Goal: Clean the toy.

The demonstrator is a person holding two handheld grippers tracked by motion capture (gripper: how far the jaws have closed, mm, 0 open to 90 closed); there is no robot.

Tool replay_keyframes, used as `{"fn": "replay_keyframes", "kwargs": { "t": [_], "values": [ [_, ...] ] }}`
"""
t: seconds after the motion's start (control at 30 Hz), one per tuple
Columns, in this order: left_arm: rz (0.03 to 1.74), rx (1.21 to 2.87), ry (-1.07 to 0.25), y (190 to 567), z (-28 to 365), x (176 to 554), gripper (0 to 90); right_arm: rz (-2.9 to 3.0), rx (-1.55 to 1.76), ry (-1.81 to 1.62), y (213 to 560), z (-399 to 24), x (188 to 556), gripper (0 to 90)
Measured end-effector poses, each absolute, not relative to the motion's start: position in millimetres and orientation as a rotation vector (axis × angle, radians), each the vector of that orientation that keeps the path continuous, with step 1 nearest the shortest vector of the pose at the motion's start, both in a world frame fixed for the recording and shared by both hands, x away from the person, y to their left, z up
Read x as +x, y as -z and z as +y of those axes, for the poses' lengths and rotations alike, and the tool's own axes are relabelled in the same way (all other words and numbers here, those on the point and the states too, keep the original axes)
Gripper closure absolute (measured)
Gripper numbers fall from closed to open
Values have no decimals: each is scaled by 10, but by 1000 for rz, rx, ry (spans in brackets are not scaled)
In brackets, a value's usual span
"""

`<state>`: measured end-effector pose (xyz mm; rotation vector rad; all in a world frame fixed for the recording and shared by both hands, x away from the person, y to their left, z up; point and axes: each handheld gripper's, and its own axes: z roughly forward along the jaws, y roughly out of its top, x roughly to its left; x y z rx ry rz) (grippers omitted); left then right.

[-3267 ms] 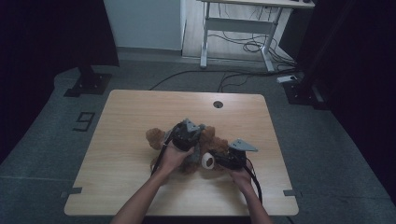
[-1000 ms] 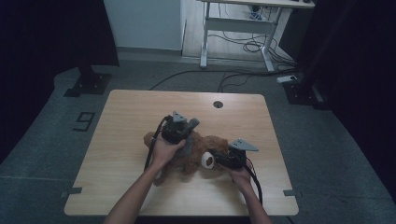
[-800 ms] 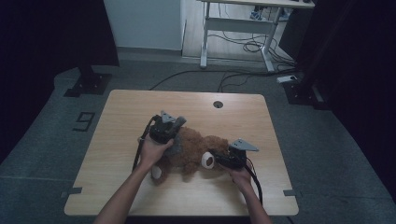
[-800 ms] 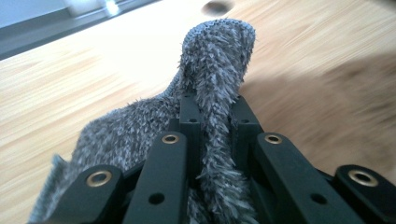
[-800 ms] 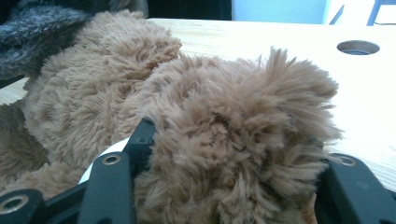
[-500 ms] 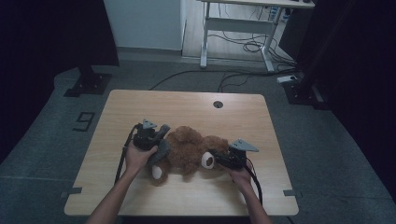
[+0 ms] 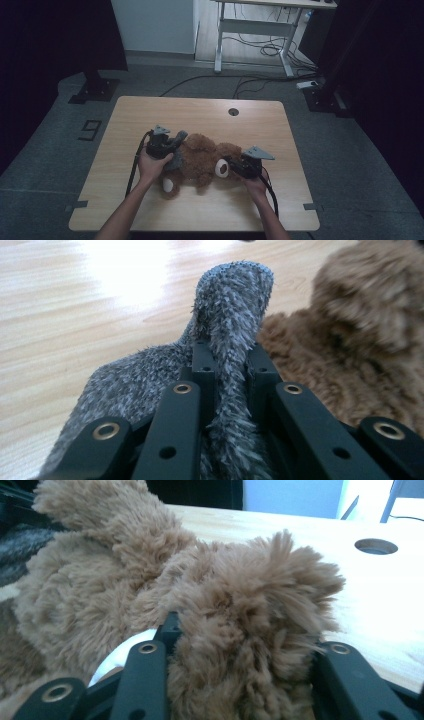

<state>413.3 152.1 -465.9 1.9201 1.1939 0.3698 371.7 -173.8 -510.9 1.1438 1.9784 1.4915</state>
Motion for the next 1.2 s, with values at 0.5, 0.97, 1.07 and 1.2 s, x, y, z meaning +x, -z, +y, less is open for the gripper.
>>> {"fn": "replay_keyframes", "kwargs": {
  "t": [0.5,0.97,1.07,1.2],
  "values": [
    [1177,1901,-414,4455,1243,4398,780,1816,1108,-1440,4915,-1497,4240,606],
    [1141,1954,-374,4494,935,4451,781,1918,983,-1483,5152,-1802,4062,548],
    [1121,1973,-388,4529,893,4405,785,1925,1007,-1521,5198,-1880,4036,529],
    [1091,1999,-431,4602,879,4291,794,1931,1032,-1553,5200,-1908,4001,470]
  ]
}}
